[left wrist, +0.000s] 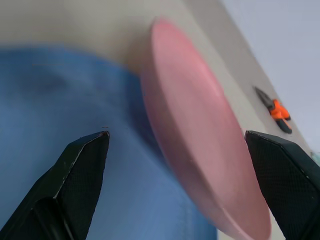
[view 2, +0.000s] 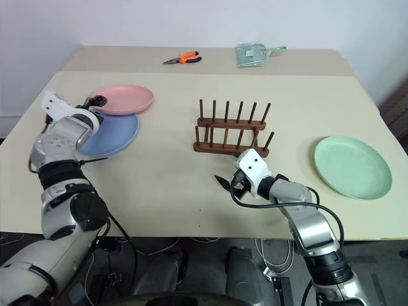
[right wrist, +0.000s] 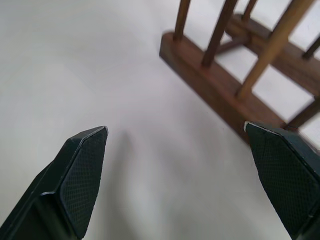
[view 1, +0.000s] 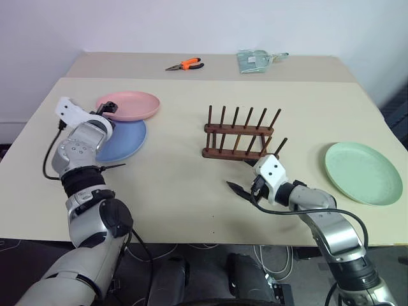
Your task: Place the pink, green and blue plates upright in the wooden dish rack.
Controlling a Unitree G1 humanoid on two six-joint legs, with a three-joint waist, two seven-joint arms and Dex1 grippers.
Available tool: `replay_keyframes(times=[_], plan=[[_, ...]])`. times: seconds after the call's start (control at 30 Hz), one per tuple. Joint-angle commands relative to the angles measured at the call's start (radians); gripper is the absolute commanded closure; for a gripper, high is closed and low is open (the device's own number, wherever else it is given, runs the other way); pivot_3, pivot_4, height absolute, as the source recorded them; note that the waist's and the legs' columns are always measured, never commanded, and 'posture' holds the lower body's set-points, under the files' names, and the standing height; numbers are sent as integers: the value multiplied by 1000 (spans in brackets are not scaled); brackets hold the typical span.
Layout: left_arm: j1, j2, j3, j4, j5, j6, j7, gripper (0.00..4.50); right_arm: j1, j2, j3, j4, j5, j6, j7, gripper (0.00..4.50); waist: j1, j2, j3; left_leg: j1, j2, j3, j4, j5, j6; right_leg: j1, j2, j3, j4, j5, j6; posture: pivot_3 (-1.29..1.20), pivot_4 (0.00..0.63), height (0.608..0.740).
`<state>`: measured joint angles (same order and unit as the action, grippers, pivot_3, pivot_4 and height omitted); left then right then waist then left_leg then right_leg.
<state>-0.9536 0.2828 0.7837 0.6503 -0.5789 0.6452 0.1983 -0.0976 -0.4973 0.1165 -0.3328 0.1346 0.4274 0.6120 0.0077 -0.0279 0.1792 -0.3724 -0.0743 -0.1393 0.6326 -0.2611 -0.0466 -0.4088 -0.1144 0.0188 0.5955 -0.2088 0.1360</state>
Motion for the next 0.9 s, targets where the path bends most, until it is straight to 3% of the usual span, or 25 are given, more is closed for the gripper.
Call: replay_keyframes(times=[0.03,0.2,0.37,0.53,0.63,0.73,0.9], plan=[[-46,28,-2,105,-19,-85,-41,1261,22,-29,-62,-98,42,27,10,0,0,0,0,0,0,0,0,0,0,0,0,0,0,0,0,0,150,740],[-57,21,-53,122,-41,-113,-182,3770,69,-82,-152,-211,105,98,24,0,-1,-1,0,0,0,0,0,0,0,0,0,0,0,0,0,0,150,740],[-3,-36,-172,-84,-46,-126,-318,3770,41,-131,-202,-332,113,145,7,0,1,-1,0,-1,0,0,0,0,0,0,0,0,0,0,0,0,150,740],[94,-115,-372,-449,-44,-41,-359,3770,-193,-117,-141,-340,83,168,-38,0,-4,-1,1,-1,1,1,0,0,0,0,0,0,0,0,0,0,150,740],[119,-156,-440,-594,-74,18,-337,3770,-321,-130,-14,-274,-35,143,-59,0,-2,-1,0,-1,1,1,0,0,0,0,0,0,0,0,-1,0,150,740],[120,-207,-494,-716,-113,80,-306,3770,-431,-172,164,-138,-315,-54,-124,0,-2,-1,0,-1,0,1,0,0,0,0,0,0,-1,0,0,0,150,740],[127,-233,-521,-792,-126,122,-263,3770,-464,-116,214,-27,-410,-187,-170,0,2,-1,0,-1,0,1,0,0,0,-1,-1,0,-1,0,0,0,150,740]])
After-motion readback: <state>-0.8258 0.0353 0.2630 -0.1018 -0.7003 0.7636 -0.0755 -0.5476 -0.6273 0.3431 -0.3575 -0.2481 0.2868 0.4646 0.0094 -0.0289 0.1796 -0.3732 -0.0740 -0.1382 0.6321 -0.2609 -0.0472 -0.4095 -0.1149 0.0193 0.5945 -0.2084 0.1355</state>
